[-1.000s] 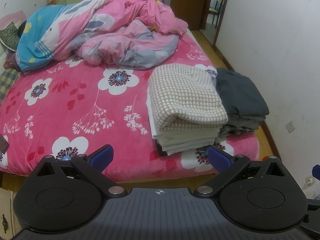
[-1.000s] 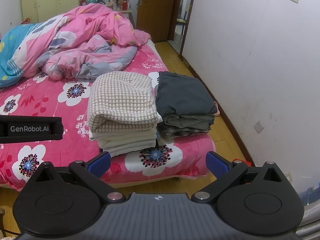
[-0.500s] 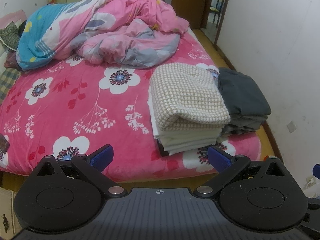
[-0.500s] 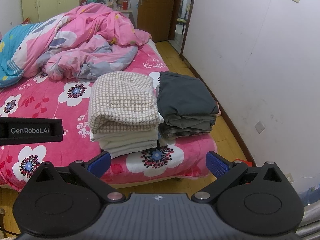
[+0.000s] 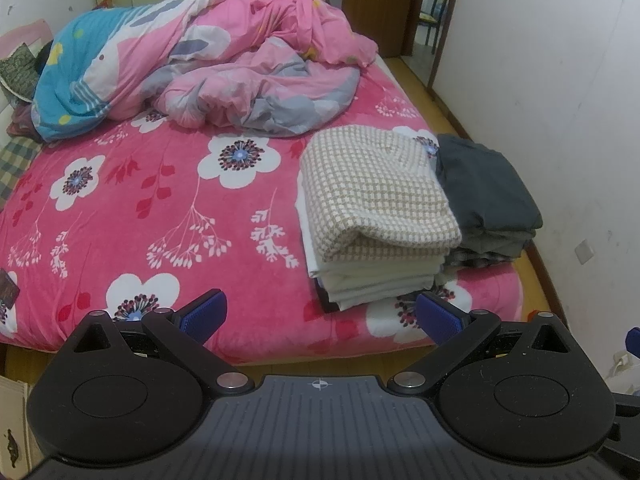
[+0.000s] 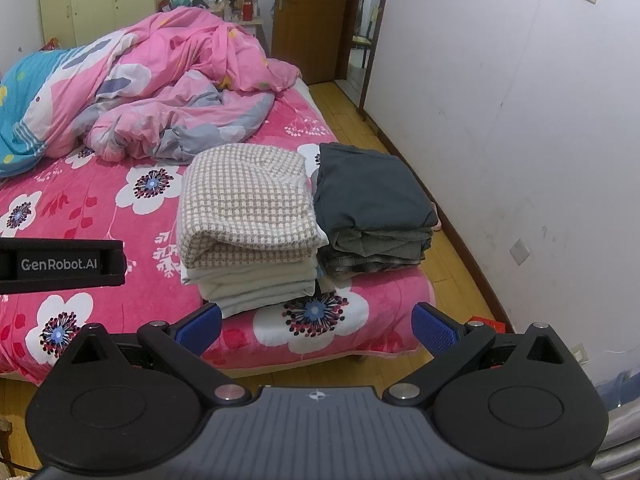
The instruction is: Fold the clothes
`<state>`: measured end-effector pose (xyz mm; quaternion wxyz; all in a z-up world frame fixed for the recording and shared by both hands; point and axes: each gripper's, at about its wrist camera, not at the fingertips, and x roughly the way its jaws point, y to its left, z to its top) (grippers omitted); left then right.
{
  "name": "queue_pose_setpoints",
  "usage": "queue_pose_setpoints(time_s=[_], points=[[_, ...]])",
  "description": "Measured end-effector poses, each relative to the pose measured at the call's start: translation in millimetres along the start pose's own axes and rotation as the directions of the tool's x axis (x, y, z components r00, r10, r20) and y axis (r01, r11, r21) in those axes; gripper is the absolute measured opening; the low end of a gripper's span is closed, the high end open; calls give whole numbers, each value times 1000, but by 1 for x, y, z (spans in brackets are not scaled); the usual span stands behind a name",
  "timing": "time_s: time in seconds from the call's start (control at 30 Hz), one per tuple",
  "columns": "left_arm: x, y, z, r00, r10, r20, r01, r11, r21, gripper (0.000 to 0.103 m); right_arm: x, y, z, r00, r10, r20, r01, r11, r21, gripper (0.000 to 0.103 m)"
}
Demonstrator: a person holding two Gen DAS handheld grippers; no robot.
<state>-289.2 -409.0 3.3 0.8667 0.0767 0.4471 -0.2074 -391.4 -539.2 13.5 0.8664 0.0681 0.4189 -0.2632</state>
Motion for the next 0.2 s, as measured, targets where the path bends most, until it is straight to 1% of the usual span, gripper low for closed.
queue_pose_setpoints(time_s=[0.2], points=[[-1,2,0,1000,2,7,-2,1000,-2,102,-1,0,1,1000,2,7,-2,1000,0,103]])
